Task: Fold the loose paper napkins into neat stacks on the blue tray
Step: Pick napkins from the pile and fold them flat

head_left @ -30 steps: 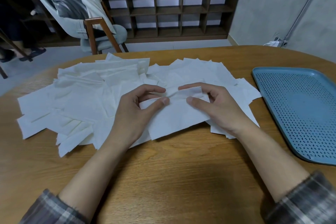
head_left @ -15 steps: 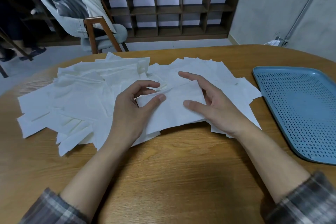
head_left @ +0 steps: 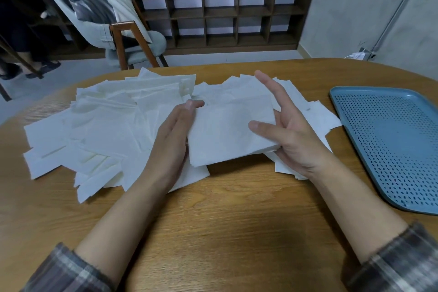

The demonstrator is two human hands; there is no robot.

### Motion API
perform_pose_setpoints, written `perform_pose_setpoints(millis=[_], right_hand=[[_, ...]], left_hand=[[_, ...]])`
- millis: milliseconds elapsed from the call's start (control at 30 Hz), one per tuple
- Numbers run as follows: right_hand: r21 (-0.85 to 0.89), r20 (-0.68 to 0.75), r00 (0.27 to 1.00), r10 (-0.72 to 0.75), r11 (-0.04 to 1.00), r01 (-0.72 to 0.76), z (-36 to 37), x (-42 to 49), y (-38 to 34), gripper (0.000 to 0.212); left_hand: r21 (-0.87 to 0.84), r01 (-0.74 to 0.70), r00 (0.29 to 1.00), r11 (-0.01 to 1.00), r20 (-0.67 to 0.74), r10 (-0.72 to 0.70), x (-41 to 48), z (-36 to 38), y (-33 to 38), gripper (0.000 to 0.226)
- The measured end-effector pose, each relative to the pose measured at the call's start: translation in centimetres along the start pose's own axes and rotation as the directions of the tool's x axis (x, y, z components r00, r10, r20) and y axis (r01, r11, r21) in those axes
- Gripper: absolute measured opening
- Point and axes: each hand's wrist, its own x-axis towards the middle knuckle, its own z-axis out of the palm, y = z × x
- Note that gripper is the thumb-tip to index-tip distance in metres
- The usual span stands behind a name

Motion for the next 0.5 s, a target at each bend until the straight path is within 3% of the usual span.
perform_pose_setpoints(millis=[67, 100, 167, 233, 433, 500], right_hand=[[-0.032, -0.037, 0.999, -0.003, 0.999, 0.002, 0.2, 0.0, 0.2, 0.084], [-0.082, -0.056, 0.998, -0.012, 0.997, 0.008, 0.2, 0.1, 0.4, 0.083], [-0.204, -0.081, 0.996, -0.026, 0.979, 0.009, 0.2, 0.2, 0.6, 0.08], [-0.213, -0.069, 0.998, 0.01, 0.977, -0.025, -0.1, 0.3, 0.6, 0.077], [-0.066, 0.038, 0.993, 0.112, 0.992, -0.11, -0.5, 0.1, -0.4, 0.045], [-0.17, 0.02, 0.996, 0.084, 0.982, -0.08, -0.6, 0.1, -0.1, 0.04]], left_hand=[[-0.158, 0.096, 0.992, 0.983, 0.094, -0.082, -0.2, 0.3, 0.2, 0.047], [-0.139, 0.078, 0.992, 0.987, 0.107, -0.063, -0.3, 0.4, 0.2, 0.042], [0.03, -0.031, 0.996, 0.999, 0.079, 0.028, -0.6, 0.3, 0.0, 0.037], [0.16, -0.119, 0.993, 0.98, 0.033, 0.115, -0.8, 0.1, -0.2, 0.042], [0.26, -0.206, 0.978, 0.943, 0.051, 0.2, -0.4, -0.4, -0.6, 0.048], [0.299, -0.257, 0.966, 0.919, 0.093, 0.24, -0.5, -0.4, -0.5, 0.05]])
